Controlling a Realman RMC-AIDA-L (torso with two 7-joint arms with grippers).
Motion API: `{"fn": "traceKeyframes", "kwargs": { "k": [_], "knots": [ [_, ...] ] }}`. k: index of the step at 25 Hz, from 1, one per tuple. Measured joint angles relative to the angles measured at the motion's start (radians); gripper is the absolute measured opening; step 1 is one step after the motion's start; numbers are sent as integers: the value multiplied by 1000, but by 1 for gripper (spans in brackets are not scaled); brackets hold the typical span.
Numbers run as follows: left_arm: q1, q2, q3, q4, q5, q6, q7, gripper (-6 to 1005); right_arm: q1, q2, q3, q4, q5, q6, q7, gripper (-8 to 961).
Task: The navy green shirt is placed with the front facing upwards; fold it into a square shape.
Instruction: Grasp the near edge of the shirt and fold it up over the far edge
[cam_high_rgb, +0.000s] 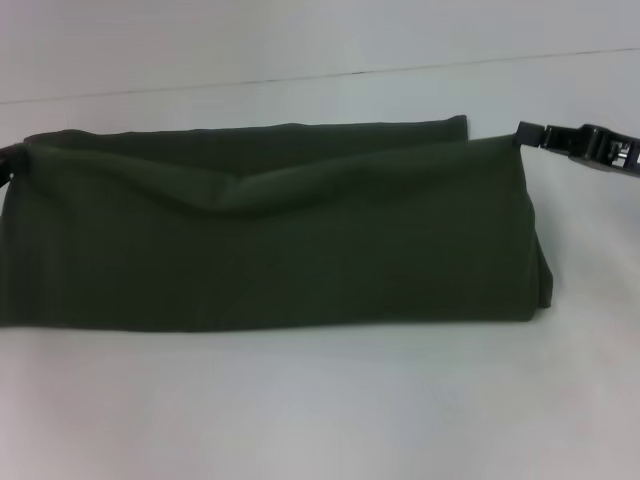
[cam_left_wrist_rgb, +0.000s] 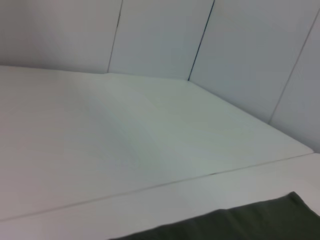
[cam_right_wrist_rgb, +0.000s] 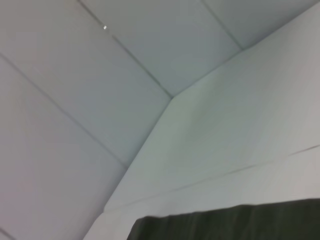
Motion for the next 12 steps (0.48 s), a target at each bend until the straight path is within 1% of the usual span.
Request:
{"fn": "traceKeyframes", "kwargs": {
  "k": [10, 12],
  "knots": [
    [-71, 3, 31, -47, -2, -135, 5, 5, 13, 4, -5, -36, 54, 77, 32, 12],
    [-85, 3, 33, -58, -2, -160, 8, 5, 21, 9, -7, -50, 56, 91, 46, 12]
  ]
}}
